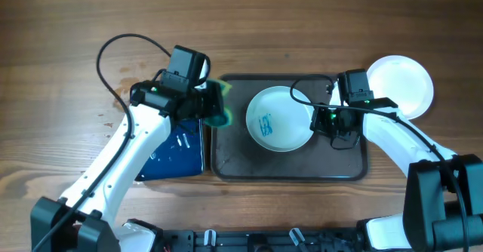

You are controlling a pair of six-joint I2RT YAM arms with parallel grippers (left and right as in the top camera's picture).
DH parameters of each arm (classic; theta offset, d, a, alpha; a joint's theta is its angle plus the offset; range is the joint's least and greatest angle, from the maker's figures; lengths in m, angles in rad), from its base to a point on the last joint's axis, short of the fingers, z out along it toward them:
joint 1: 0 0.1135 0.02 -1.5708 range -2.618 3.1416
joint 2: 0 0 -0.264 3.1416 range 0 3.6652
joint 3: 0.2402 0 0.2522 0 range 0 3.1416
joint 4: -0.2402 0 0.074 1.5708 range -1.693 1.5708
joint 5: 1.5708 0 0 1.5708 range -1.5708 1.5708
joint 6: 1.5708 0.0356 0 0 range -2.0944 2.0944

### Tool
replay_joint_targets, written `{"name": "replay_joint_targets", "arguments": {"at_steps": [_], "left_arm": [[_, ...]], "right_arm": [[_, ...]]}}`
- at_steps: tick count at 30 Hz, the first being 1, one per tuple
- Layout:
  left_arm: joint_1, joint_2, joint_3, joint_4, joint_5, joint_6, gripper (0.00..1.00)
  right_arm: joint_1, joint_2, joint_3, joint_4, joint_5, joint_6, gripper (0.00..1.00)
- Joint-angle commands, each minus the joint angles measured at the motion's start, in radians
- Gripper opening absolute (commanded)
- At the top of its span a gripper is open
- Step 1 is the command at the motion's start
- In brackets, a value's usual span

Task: Clean dirty plates on tray and stack at the side
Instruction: 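Scrub the blue-marked plate with the sponge in the left gripper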

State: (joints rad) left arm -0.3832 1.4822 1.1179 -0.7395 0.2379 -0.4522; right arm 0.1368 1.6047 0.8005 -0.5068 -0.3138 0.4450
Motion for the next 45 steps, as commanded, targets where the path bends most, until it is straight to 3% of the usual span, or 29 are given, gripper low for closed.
{"name": "replay_joint_targets", "arguments": {"at_steps": [1,8,15,20,27,38,40,45], "left_arm": [[-0.048,0.078,0.014,0.034,0.172,0.029,0.04],[-0.133,0.209,0.014,0.175,0.333,0.031,0.04],[-0.193,0.288,0.014,0.259,0.343,0.03,0.04],[-0.198,0.368,0.014,0.292,0.33,0.03,0.04],[-0.142,0.488,0.014,0.324,0.148,0.029,0.04],[-0.012,0.501,0.016,0.14,-0.413,0.019,0.04],[-0.023,0.501,0.016,0.113,-0.397,0.028,0.04],[-0.138,0.501,0.016,0.078,-0.02,0.161,0.04]], "right_arm": [[0.032,0.008,-0.008,0.01,-0.03,0.029,0.05],[0.115,0.042,-0.008,0.061,-0.011,0.11,0.04],[0.144,0.196,-0.008,0.117,-0.029,0.138,0.04],[0.145,0.209,-0.008,0.139,-0.054,0.142,0.04],[0.145,0.209,-0.008,0.105,-0.054,0.142,0.04],[0.145,0.204,-0.008,0.083,-0.016,0.132,0.04],[0.145,0.204,-0.008,0.084,-0.016,0.134,0.04],[0.145,0.204,-0.008,0.083,-0.011,0.134,0.05]]}}
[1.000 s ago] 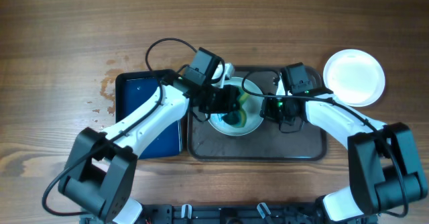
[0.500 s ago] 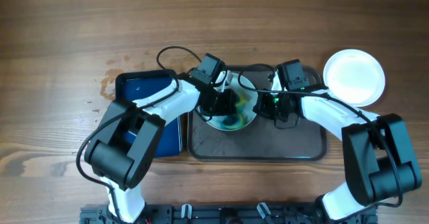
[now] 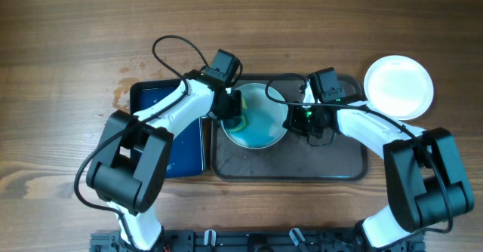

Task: Clean dirty plates on tray and stack at the side
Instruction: 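Scrub the blue-marked plate with the sponge in the left gripper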

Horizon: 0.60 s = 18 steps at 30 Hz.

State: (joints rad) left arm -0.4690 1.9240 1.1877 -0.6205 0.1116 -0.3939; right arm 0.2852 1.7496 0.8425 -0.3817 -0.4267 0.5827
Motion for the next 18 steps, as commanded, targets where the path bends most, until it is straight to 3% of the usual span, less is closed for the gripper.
{"name": "replay_joint_targets", "arguments": {"at_steps": [1,7,12,18], "left_arm": [[-0.079,0.059,-0.054,-0.031,0.177,0.106,0.04],[-0.204,0.06,-0.054,0.108,0.476,0.067,0.04],[-0.198,0.06,-0.054,0.196,0.443,-0.042,0.04],[-0.035,0.06,-0.054,0.168,0.202,-0.064,0.04]], "right_arm": [[-0.004,0.059,-0.05,-0.042,0.105,-0.004,0.04],[-0.004,0.059,-0.05,-0.053,0.116,-0.005,0.04],[-0.004,0.059,-0.05,-0.064,0.116,-0.006,0.04],[-0.004,0.059,-0.05,-0.08,0.116,-0.007,0.04]]}}
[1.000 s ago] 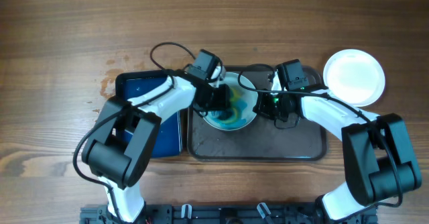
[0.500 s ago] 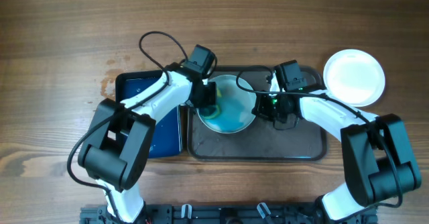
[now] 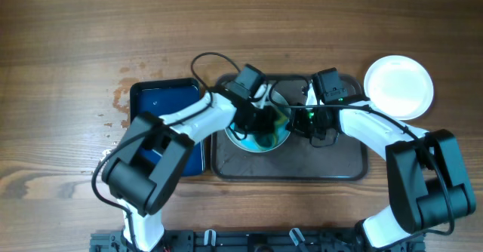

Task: Clean dirty plates on tray and stack at the side
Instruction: 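Scrub the blue-marked plate with the sponge in the left gripper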

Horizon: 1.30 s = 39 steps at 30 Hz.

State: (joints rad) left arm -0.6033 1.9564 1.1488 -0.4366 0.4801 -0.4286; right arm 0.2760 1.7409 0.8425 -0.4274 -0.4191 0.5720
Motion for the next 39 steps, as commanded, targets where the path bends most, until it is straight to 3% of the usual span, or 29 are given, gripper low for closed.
{"name": "replay_joint_targets", "arguments": {"at_steps": [1,6,11,17,22,28,34,39], "left_arm": [[0.124,0.027,-0.015,-0.025,-0.218,-0.029,0.04],[0.231,0.027,-0.015,-0.092,-0.42,-0.029,0.04],[0.232,0.027,-0.015,-0.227,-0.435,0.003,0.04],[0.114,0.027,-0.015,-0.295,-0.147,0.191,0.04],[0.007,0.027,-0.015,-0.187,0.1,0.181,0.04],[-0.029,0.027,-0.015,-0.036,0.103,0.035,0.04],[-0.003,0.027,-0.015,0.079,-0.11,-0.06,0.04],[0.026,0.027,-0.015,0.099,-0.271,-0.059,0.04]], "right_arm": [[0.005,0.068,-0.05,-0.037,0.109,0.003,0.04],[0.005,0.068,-0.05,-0.045,0.113,0.004,0.04],[0.005,0.068,-0.05,-0.046,0.116,0.003,0.04],[0.005,0.068,-0.05,-0.045,0.132,0.002,0.04],[0.005,0.068,-0.05,-0.046,0.131,0.003,0.05],[0.005,0.068,-0.05,-0.056,0.131,0.004,0.04],[0.005,0.068,-0.05,-0.079,0.132,0.003,0.05],[0.005,0.068,-0.05,-0.09,0.132,0.003,0.04]]}}
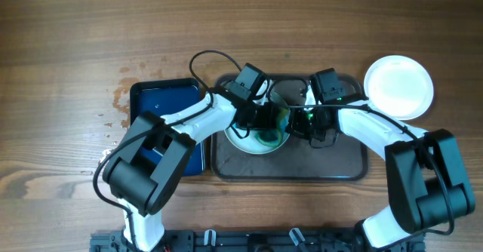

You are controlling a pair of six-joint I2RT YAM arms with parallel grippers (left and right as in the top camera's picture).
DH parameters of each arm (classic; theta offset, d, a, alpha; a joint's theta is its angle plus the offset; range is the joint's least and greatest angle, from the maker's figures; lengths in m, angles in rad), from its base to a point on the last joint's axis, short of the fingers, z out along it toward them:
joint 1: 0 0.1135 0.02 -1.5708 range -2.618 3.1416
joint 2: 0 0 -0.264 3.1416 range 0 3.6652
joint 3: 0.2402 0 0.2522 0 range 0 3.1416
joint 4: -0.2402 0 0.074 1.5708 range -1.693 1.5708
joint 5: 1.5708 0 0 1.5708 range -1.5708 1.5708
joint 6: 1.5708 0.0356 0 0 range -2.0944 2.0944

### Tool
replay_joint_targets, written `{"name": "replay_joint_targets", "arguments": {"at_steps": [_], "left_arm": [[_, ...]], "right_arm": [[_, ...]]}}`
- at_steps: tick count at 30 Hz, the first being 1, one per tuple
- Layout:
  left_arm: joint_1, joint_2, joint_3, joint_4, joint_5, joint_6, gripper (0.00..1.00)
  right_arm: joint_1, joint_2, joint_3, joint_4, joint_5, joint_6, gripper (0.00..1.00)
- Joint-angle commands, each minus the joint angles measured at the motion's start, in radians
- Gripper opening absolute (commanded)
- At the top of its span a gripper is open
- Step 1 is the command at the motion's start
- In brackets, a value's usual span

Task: Clean dirty plates on tray and stack at the side
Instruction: 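Scrub the blue-marked plate with the sponge in the left gripper, then return the sponge to the blue tray with the left gripper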

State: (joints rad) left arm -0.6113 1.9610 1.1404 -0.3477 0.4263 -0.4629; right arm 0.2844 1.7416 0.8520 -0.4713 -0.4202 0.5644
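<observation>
A white dirty plate (243, 140) lies on the dark tray (332, 165), largely covered by both arms. My left gripper (273, 122) is over the plate's right half, shut on a green sponge (269, 134) that presses on the plate's inside. My right gripper (299, 124) is at the plate's right rim and seems shut on it. A clean white plate (398, 87) rests on the table to the right of the tray.
A blue tray (155, 105) sits on the table just left of the dark tray, partly under my left arm. Cables loop over the tray's far edge. Bare wooden table lies beyond both trays.
The sponge in my left gripper has shifted slightly toward the near side of the plate. The right gripper stays at the plate's right rim.
My left gripper first held the green sponge by the tray's left edge while the right gripper was at the rim of the blue-stained plate. Then the plate stood further left with the sponge on its left side. Later the sponge was on its right half, as now.
</observation>
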Motion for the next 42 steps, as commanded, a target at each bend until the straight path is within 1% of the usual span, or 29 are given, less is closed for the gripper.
{"name": "replay_joint_targets", "arguments": {"at_steps": [1,3,4,6,8,13,19,24,31,35,38,42], "left_arm": [[0.039,0.023,-0.007,-0.002,-0.301,-0.025,0.04],[0.051,0.023,-0.007,-0.038,-0.438,-0.027,0.04],[0.058,0.023,-0.007,-0.061,-0.484,-0.037,0.04],[0.083,0.023,-0.007,-0.137,-0.562,-0.056,0.04],[0.1,0.023,-0.007,-0.188,-0.598,-0.074,0.04],[0.109,0.021,-0.006,-0.286,-0.618,-0.069,0.04],[0.047,-0.042,0.006,-0.328,-0.615,-0.065,0.04],[0.013,-0.118,0.115,-0.448,-0.615,-0.066,0.04],[0.042,-0.209,0.283,-0.628,-0.619,-0.067,0.04],[0.126,-0.269,0.315,-0.738,-0.637,-0.108,0.04],[0.241,-0.274,0.311,-0.841,-0.637,-0.126,0.04],[0.384,-0.274,0.262,-0.845,-0.633,-0.129,0.04]], "right_arm": [[-0.003,0.067,-0.06,-0.048,0.133,0.01,0.04],[-0.003,0.066,-0.06,-0.056,0.133,0.01,0.04],[-0.003,0.066,-0.06,-0.058,0.136,0.011,0.04],[-0.003,0.066,-0.06,-0.058,0.137,0.011,0.04],[-0.003,0.066,-0.06,-0.057,0.142,0.011,0.04],[-0.003,0.066,-0.06,-0.058,0.143,0.011,0.04],[-0.003,0.066,-0.06,-0.054,0.143,0.011,0.04],[-0.003,0.066,-0.06,-0.045,0.143,0.01,0.04],[-0.003,0.066,-0.059,-0.033,0.144,-0.01,0.04],[-0.003,0.066,-0.059,-0.03,0.146,-0.015,0.04],[-0.003,0.066,-0.057,-0.026,0.159,-0.018,0.04],[-0.003,0.066,-0.053,-0.026,0.159,-0.023,0.04]]}}
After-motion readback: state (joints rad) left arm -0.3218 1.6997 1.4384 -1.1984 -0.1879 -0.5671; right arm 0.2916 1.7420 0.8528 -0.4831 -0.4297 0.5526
